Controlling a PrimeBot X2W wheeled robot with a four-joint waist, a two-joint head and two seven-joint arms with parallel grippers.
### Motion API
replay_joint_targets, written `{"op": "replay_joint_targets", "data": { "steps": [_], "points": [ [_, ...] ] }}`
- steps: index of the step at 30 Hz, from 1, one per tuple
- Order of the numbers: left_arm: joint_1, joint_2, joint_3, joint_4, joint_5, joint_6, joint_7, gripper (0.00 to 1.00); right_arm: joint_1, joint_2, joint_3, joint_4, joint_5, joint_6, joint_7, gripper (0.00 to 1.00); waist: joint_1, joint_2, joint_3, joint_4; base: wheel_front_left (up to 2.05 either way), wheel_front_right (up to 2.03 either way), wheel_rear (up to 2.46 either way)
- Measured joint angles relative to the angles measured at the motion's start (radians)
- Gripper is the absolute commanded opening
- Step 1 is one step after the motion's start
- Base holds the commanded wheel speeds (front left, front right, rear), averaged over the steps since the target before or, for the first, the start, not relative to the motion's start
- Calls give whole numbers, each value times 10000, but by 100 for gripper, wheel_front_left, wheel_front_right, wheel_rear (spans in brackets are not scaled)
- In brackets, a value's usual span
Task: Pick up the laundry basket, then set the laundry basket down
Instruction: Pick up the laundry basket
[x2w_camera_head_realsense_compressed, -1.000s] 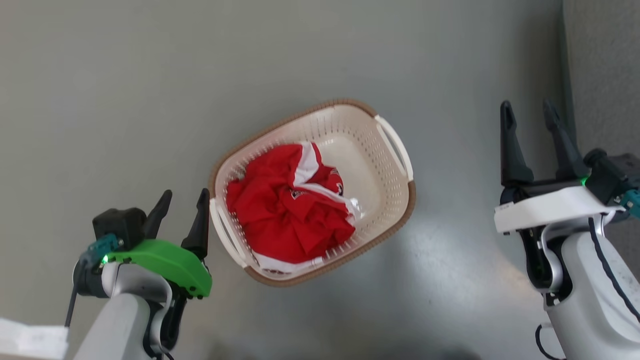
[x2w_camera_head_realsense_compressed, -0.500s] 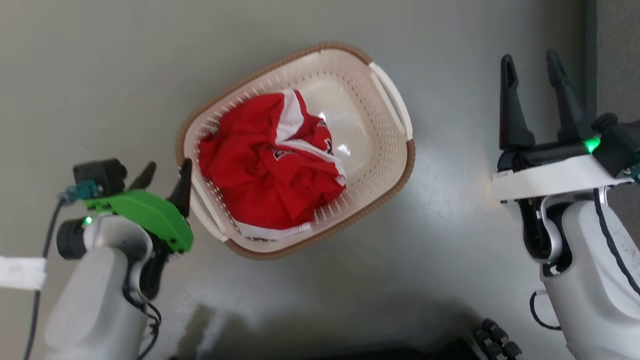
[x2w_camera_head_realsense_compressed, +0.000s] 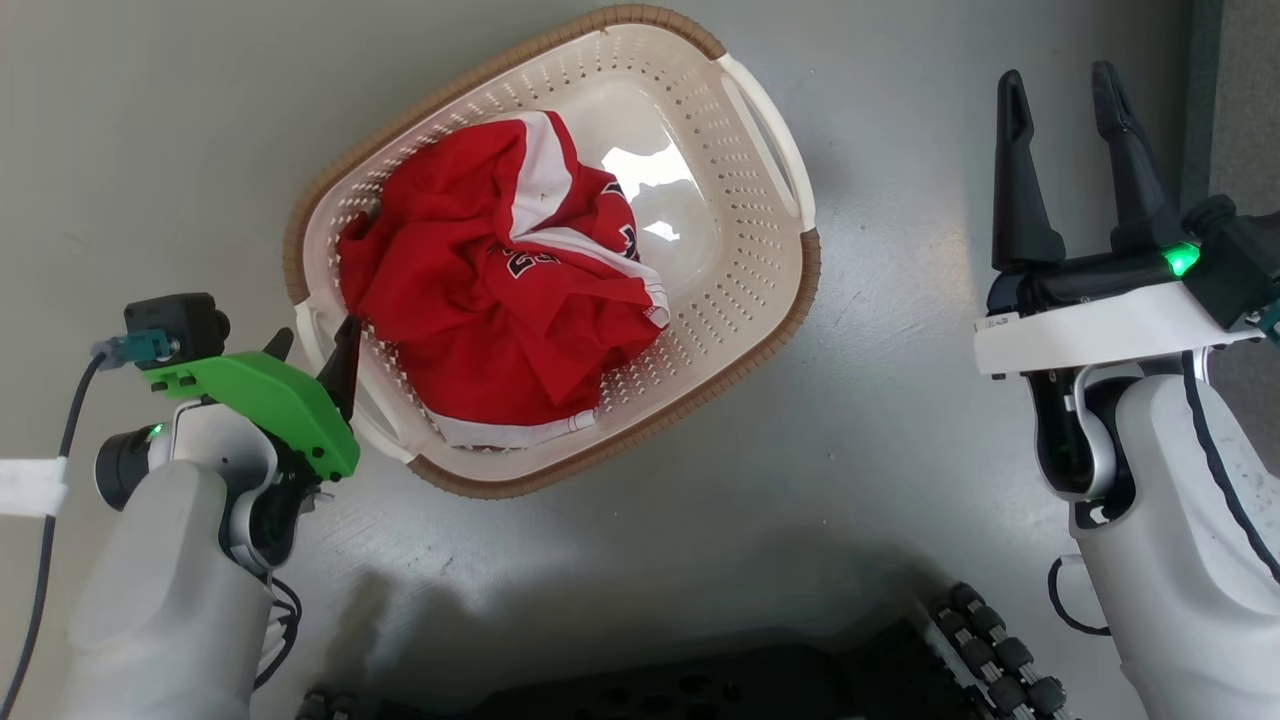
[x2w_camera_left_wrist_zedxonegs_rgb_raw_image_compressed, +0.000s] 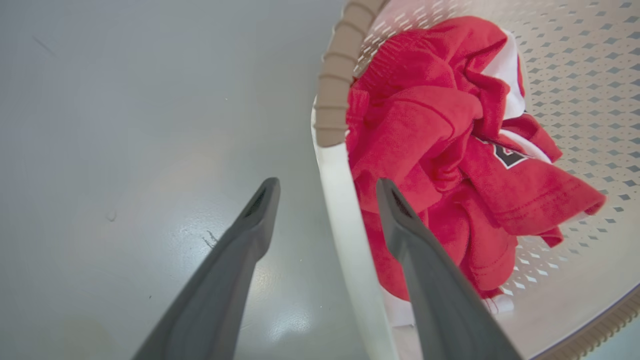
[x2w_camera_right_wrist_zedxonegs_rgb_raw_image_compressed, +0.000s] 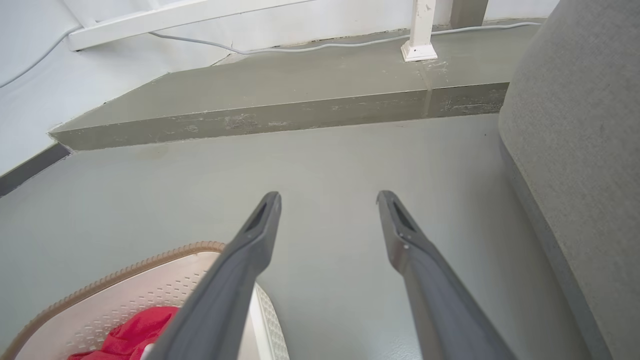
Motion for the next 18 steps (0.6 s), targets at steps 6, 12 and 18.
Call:
{"op": "replay_joint_targets", "data": {
  "steps": [6, 12, 18],
  "points": [
    [-348, -50, 0, 596, -59, -169, 176, 100, -35, 23, -25, 63, 0, 8, -2, 100, 0, 0, 101, -42, 0, 0, 0],
    [-724, -98, -75, 1014, 38, -205, 58, 0, -90, 33, -36, 115, 0, 13, -19, 100, 0, 0, 157, -58, 0, 0, 0],
    [-1070, -169, -86, 1429, 84, -268, -121, 0, -106, 35, -194, 167, 2, 13, -29, 100, -1, 0, 184, -58, 0, 0, 0]
  ]
}}
